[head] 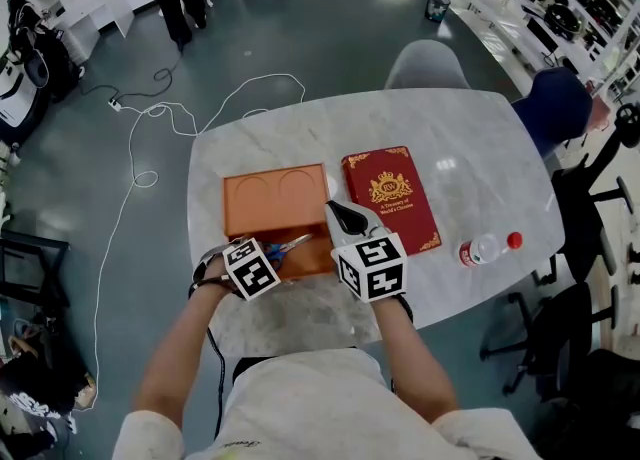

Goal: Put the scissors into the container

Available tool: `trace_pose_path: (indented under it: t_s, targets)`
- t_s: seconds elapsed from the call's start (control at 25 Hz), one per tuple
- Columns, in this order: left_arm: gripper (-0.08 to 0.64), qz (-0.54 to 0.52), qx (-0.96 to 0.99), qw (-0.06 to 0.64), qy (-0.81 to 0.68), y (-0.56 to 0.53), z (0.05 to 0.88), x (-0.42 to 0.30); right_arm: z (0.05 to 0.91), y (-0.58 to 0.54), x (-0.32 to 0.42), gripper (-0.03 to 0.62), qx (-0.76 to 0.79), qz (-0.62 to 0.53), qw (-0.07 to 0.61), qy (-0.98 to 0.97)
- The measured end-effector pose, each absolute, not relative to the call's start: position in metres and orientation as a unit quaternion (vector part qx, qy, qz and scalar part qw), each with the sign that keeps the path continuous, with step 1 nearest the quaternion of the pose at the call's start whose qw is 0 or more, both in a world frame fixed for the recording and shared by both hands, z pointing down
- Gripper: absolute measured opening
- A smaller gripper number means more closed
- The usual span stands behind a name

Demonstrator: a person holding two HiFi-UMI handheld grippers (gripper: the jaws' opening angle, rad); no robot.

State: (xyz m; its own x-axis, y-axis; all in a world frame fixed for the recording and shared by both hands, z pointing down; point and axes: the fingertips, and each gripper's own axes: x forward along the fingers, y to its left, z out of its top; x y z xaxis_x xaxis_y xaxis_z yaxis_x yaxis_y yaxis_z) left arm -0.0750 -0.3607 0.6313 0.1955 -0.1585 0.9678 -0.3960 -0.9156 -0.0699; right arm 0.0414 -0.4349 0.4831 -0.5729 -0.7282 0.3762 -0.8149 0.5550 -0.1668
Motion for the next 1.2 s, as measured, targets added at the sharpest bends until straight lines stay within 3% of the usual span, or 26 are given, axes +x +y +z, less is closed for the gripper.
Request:
trace_pose_path:
  t_s: [0.36, 0.68, 1.2]
  targets:
    - [0.083, 0.577, 0.779, 0.097, -0.225, -0.362, 0.616, -0.079, 0.483, -0.424, 0.034, 0.006, 0.441, 0.163, 0.133, -0.873]
    - [0.081, 0.491, 0.806, 0.129, -0.305, -0.365, 0.581, -0.089, 0.473, -0.401, 0.02, 0.005, 0.447, 0.154, 0.135, -0.871]
    - [0.077, 0.358, 0.837, 0.116, -0.398, -0.35, 0.509, -0.111, 0.45, -0.358, 0.0, 0.006, 0.467, 0.132, 0.125, -0.866]
